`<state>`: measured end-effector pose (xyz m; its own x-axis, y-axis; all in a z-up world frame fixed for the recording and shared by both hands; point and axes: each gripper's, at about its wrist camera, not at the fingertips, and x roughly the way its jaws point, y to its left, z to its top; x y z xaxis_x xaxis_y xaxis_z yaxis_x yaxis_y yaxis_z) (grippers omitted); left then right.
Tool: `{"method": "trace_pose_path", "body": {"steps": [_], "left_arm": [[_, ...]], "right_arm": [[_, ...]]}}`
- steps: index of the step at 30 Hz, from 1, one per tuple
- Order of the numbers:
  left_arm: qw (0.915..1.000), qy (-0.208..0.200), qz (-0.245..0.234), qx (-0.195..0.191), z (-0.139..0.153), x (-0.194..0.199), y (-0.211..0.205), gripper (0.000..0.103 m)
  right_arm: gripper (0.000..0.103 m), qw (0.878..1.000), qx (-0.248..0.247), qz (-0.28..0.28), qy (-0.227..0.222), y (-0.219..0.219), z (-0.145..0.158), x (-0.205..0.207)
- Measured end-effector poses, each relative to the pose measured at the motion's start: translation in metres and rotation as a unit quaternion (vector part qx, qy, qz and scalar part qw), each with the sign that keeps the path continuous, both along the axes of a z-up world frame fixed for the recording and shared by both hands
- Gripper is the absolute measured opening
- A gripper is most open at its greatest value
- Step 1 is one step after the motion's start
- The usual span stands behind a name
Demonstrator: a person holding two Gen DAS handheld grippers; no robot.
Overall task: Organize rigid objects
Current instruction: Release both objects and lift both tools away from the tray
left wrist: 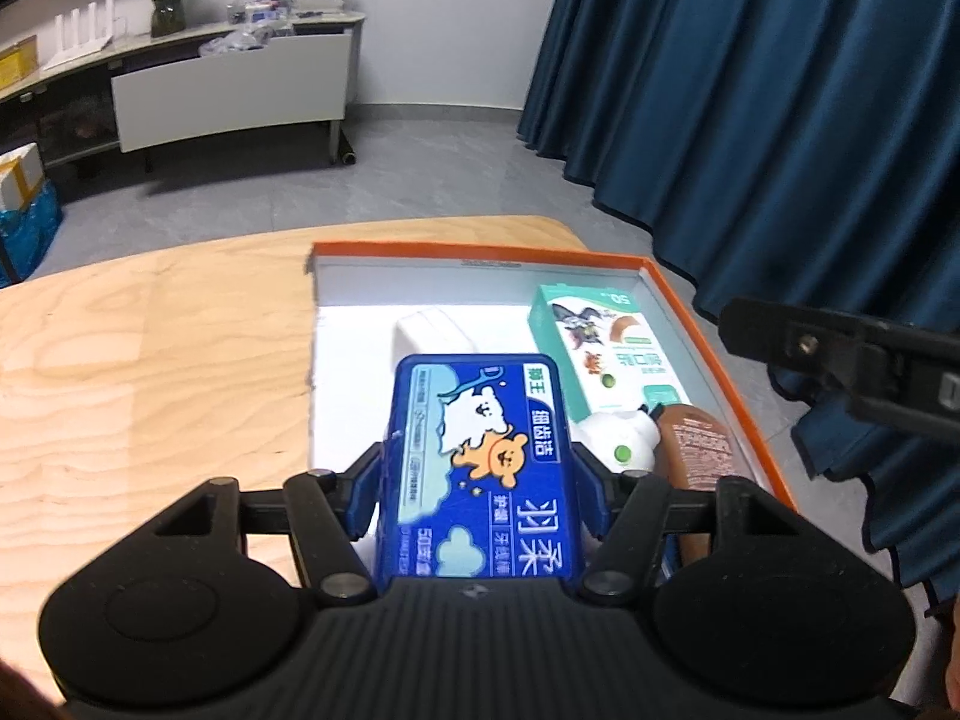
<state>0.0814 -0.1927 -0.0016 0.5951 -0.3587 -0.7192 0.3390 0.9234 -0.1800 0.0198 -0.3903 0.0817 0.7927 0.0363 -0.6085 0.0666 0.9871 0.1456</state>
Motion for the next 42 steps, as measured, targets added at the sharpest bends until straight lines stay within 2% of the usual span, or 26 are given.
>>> {"method": "trace_pose_path", "body": {"steps": [1,2,6,13,16,21,25,28,33,38,42], "left_arm": [[1.0000,0.001,-0.001,0.000,0.001,0.000,-0.001,0.071],[1.0000,0.001,-0.003,0.000,0.002,-0.001,-0.002,0.080],[0.9999,-0.014,0.001,0.009,0.011,-0.010,0.001,0.093],[0.9989,-0.037,0.024,0.015,0.040,-0.047,0.019,0.102],[0.9977,-0.041,0.039,0.038,0.051,-0.071,0.023,0.103],[0.9940,-0.055,0.051,0.079,0.060,-0.120,0.024,0.103],[0.9947,-0.040,0.053,0.079,0.051,-0.146,0.029,0.103],[0.9931,-0.038,0.054,0.097,0.039,-0.158,0.027,0.103],[0.9952,-0.030,0.043,0.083,0.028,-0.175,0.023,0.103],[0.9938,-0.035,0.045,0.095,0.026,-0.184,0.019,0.103],[0.9962,-0.021,0.045,0.071,0.023,-0.184,0.024,0.103]], "right_arm": [[0.084,1.000,-0.002,-0.001,0.000,0.000,0.001,-0.003],[0.084,1.000,-0.005,-0.002,-0.001,0.001,0.001,-0.007],[0.084,1.000,0.000,-0.010,-0.004,0.000,0.006,-0.022],[0.084,1.000,-0.003,-0.008,-0.015,0.006,0.019,-0.058],[0.085,1.000,0.005,-0.002,-0.015,0.008,0.023,-0.079],[0.086,1.000,-0.009,0.002,-0.007,0.013,0.019,-0.123],[0.086,1.000,-0.002,-0.004,0.009,0.013,0.006,-0.155],[0.086,1.000,0.001,-0.008,0.019,0.013,-0.005,-0.174],[0.086,0.999,0.000,-0.003,0.034,0.017,-0.018,-0.190],[0.087,0.999,-0.005,-0.002,0.036,0.018,-0.020,-0.194],[0.087,0.999,-0.003,-0.003,0.038,0.016,-0.023,-0.195]]}}
